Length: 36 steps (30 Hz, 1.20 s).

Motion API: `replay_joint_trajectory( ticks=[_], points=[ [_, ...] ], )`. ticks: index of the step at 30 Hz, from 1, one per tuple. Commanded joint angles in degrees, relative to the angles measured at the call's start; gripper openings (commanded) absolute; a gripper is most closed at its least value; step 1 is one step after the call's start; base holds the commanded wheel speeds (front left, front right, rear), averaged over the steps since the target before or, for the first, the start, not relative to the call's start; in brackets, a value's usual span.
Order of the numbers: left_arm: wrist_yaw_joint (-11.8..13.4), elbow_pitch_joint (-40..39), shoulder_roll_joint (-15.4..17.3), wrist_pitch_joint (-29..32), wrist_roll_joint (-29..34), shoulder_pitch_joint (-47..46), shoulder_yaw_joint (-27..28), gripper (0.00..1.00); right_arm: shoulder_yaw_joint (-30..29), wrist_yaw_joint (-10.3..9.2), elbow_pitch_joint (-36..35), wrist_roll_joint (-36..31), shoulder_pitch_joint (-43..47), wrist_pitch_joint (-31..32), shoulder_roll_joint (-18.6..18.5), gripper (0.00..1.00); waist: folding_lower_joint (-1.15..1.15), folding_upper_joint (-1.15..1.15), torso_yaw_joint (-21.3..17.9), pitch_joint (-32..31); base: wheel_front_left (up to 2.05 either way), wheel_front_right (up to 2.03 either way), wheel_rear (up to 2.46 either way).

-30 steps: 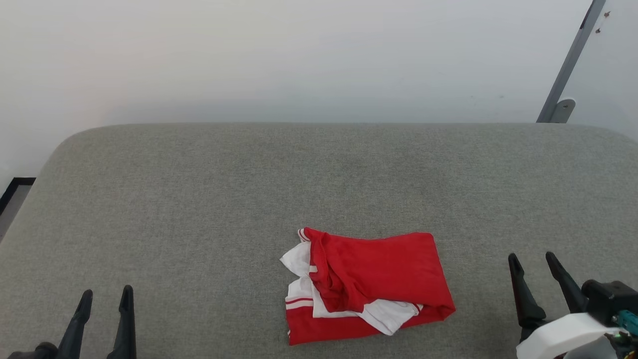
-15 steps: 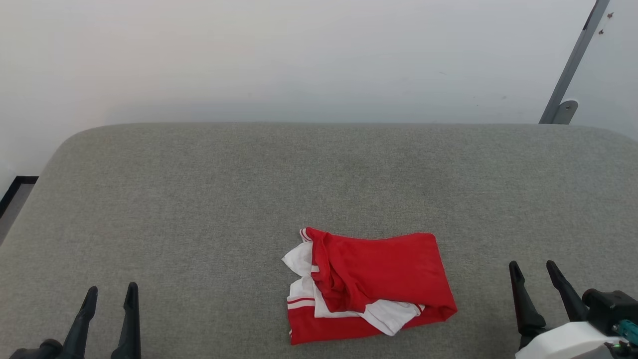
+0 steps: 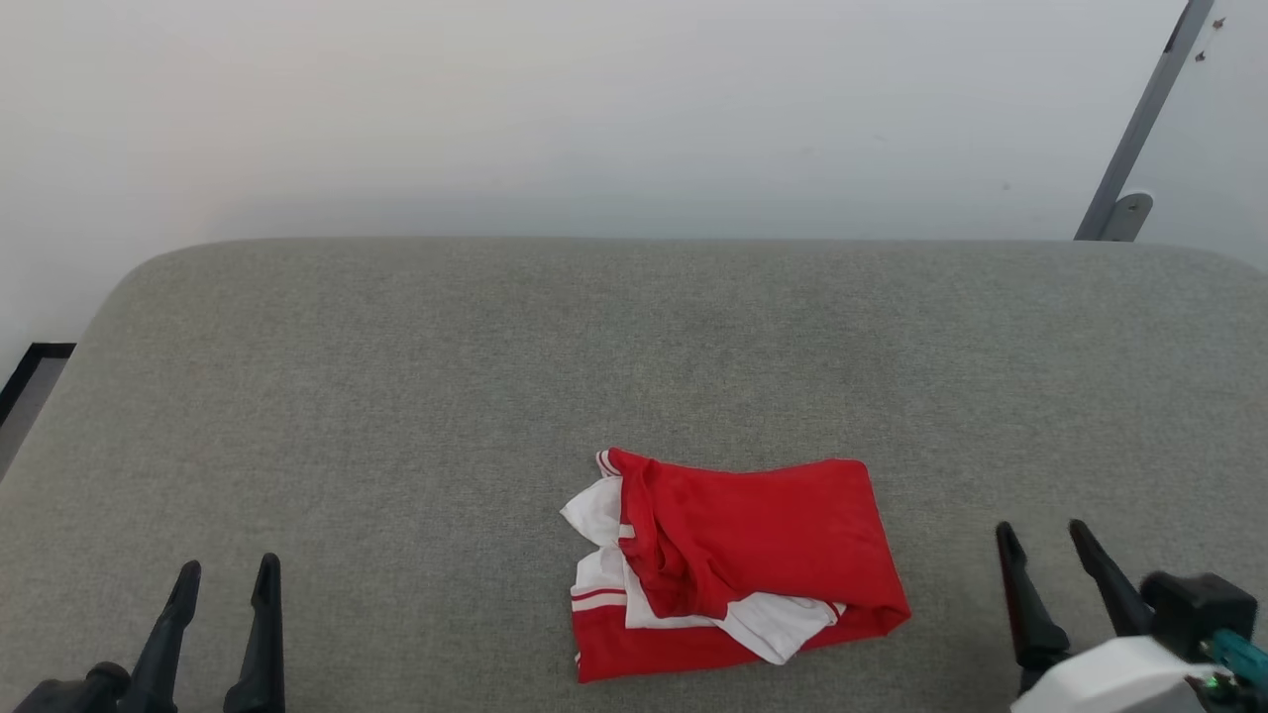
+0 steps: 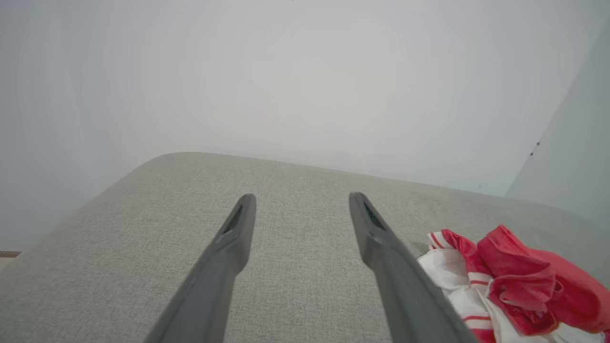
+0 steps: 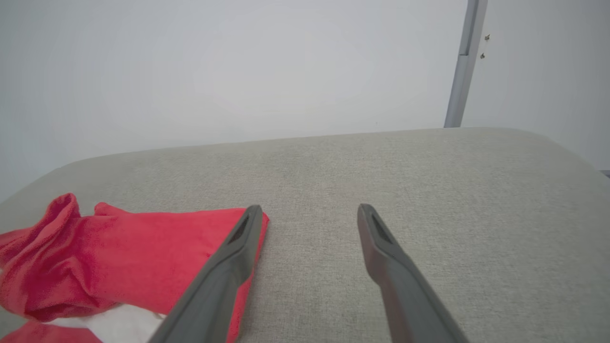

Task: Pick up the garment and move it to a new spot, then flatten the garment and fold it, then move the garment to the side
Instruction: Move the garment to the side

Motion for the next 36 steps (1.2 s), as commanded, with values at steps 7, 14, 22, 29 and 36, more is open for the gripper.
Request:
replay_joint_trajectory(
  ticks=[7,14,22,29,36],
  points=[
    [-0.19,-0.04,0.37,-0.26,-0.62,-0.97,0.34,1.00,4.35,0.00,0.12,2.16,-4.35,6.90,-1.84,1.00,0.00,0.00,1.08,1.09,0.00,0.00,0.00],
    [-0.19,0.21,0.33,-0.26,-1.09,-1.79,-0.47,1.00,8.81,0.00,2.59,5.94,-10.94,19.24,-5.43,1.00,0.00,0.00,3.19,3.15,0.00,0.00,0.00],
    [-0.20,0.90,0.53,-0.26,-1.67,-3.89,-2.01,1.00,12.16,0.00,5.63,11.04,-16.47,35.83,-9.72,1.00,0.00,0.00,6.43,6.00,0.00,0.00,0.00],
    [-0.20,1.70,0.66,-0.26,-2.32,-5.39,-3.42,1.00,12.61,0.00,8.26,13.46,-19.23,47.45,-10.87,1.00,0.00,0.00,8.70,8.18,0.00,0.00,0.00],
    [-0.20,2.39,0.93,-0.26,-2.88,-6.99,-4.61,1.00,15.04,0.01,12.23,15.03,-20.60,56.78,-9.24,1.00,0.00,0.00,9.82,9.95,0.00,0.00,0.00]
  ],
)
